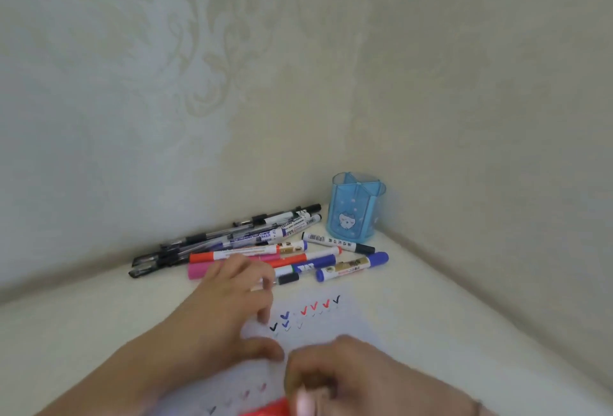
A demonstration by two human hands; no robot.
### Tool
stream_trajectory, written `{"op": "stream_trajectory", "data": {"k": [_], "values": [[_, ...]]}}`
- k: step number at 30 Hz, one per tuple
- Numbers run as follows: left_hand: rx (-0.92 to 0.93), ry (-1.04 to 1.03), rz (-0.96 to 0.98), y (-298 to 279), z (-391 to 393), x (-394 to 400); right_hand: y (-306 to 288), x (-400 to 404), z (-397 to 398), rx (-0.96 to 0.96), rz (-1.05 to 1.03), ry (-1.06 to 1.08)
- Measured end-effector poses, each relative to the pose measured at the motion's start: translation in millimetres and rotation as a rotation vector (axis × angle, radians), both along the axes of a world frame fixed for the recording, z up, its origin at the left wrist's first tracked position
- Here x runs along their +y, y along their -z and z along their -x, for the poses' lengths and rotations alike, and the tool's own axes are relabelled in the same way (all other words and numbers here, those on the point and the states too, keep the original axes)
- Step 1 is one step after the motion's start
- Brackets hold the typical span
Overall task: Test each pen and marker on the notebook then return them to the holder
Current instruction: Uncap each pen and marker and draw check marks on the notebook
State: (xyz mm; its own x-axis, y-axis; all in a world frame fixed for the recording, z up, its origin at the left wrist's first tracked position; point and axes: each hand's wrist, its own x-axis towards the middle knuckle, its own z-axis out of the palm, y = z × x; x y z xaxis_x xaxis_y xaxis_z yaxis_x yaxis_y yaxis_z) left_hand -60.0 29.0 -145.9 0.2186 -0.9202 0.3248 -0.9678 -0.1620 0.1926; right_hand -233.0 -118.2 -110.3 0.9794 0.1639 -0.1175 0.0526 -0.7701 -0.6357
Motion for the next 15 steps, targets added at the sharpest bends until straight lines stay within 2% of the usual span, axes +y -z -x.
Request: {"op": "stream_trajectory", "data": {"k": [2,4,6,7,8,9,11,14,15], "values": [[0.173,-0.004,-0.021,-1.0,5.7,-4.6,-0.1,-17.2,-17.6,-0.166,-0.076,0.264],[0.384,-0.077,-0.066,-1.3,7.2,-2.5,-2.0,-37.2,-32.3,-0.234,0.017,0.467],[0.481,-0.135,0.082,-1.4,4.7,0.7,3.0,-46.1,-37.5,-0.277,-0.007,0.541],[0.456,-0.158,0.134,-2.8,7.2,2.4,5.1,-46.2,-37.3,-0.265,-0.020,0.523],[0.340,-0.169,0.150,-5.2,11.5,2.9,3.5,-42.9,-35.9,-0.234,-0.051,0.499],[0.148,-0.161,0.158,-6.2,13.9,2.2,1.5,-38.2,-33.9,-0.219,-0.116,0.482],[-0.089,-0.097,0.186,-11.9,20.3,-0.3,-1.1,-26.7,-31.7,-0.263,-0.414,0.497],[-0.038,-0.008,0.254,-11.9,21.4,0.8,1.6,-11.7,-32.1,-0.372,-0.990,0.452],[-0.007,-0.007,0.251,-13.6,22.7,1.0,4.8,-8.3,-32.0,-0.375,-1.120,0.416]]}}
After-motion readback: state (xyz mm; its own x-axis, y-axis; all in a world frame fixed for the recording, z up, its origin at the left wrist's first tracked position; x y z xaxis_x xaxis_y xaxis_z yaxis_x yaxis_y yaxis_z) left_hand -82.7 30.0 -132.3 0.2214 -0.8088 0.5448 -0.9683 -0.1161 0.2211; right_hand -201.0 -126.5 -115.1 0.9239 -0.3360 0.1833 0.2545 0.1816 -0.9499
